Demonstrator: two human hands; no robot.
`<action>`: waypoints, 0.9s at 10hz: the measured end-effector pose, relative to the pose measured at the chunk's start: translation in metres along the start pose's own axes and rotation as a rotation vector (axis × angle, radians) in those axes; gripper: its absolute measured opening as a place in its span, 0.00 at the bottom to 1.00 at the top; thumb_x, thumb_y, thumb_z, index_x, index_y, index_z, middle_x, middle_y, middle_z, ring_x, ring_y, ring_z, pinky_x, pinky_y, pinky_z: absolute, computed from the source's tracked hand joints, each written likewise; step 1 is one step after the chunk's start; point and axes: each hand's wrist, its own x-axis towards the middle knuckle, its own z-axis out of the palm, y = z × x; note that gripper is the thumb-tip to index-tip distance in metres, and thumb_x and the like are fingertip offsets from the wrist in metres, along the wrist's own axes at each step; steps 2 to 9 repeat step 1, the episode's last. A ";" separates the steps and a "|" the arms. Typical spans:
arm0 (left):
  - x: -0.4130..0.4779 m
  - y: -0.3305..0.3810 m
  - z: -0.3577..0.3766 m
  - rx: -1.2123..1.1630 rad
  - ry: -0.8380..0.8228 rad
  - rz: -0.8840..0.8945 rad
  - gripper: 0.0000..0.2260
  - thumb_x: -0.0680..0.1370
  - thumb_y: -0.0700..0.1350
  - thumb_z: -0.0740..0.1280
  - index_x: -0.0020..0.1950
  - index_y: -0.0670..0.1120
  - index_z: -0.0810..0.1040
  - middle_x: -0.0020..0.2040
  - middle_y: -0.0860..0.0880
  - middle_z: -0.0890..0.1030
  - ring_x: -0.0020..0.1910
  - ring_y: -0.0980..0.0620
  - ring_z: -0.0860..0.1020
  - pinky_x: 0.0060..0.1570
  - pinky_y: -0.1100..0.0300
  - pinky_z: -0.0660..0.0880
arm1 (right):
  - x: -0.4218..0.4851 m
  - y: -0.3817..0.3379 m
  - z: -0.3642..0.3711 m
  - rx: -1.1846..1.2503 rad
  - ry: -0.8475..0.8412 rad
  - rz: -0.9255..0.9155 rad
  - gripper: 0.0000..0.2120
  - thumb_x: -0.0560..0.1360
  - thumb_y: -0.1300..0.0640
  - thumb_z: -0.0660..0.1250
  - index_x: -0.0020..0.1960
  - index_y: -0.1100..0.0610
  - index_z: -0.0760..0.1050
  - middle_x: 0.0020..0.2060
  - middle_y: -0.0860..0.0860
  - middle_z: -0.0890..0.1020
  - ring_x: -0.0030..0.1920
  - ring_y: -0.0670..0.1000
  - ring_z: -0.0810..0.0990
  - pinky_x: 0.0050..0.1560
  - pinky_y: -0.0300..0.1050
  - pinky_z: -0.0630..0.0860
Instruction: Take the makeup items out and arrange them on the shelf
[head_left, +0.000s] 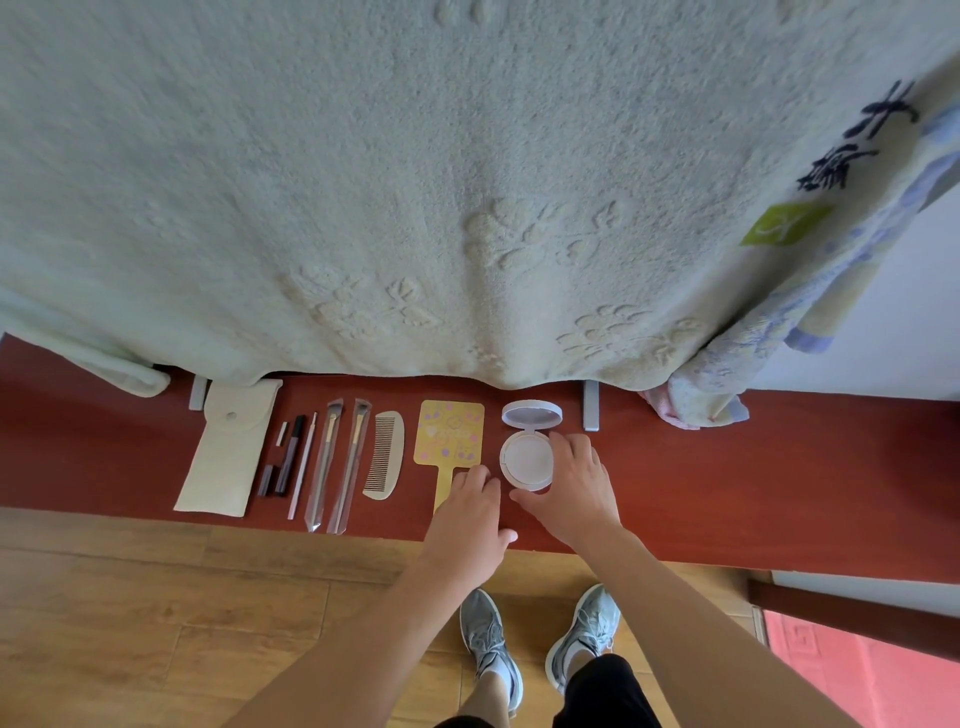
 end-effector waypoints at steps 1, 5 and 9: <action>-0.001 0.002 -0.003 0.018 -0.013 0.008 0.28 0.78 0.57 0.68 0.73 0.44 0.67 0.72 0.49 0.66 0.71 0.51 0.65 0.63 0.59 0.72 | 0.000 0.000 -0.001 -0.003 -0.016 0.035 0.42 0.64 0.39 0.76 0.70 0.54 0.62 0.62 0.50 0.69 0.62 0.51 0.72 0.63 0.47 0.72; -0.001 0.002 -0.003 0.018 -0.013 0.008 0.28 0.78 0.57 0.68 0.73 0.44 0.67 0.72 0.49 0.66 0.71 0.51 0.65 0.63 0.59 0.72 | 0.000 0.000 -0.001 -0.003 -0.016 0.035 0.42 0.64 0.39 0.76 0.70 0.54 0.62 0.62 0.50 0.69 0.62 0.51 0.72 0.63 0.47 0.72; -0.001 0.002 -0.003 0.018 -0.013 0.008 0.28 0.78 0.57 0.68 0.73 0.44 0.67 0.72 0.49 0.66 0.71 0.51 0.65 0.63 0.59 0.72 | 0.000 0.000 -0.001 -0.003 -0.016 0.035 0.42 0.64 0.39 0.76 0.70 0.54 0.62 0.62 0.50 0.69 0.62 0.51 0.72 0.63 0.47 0.72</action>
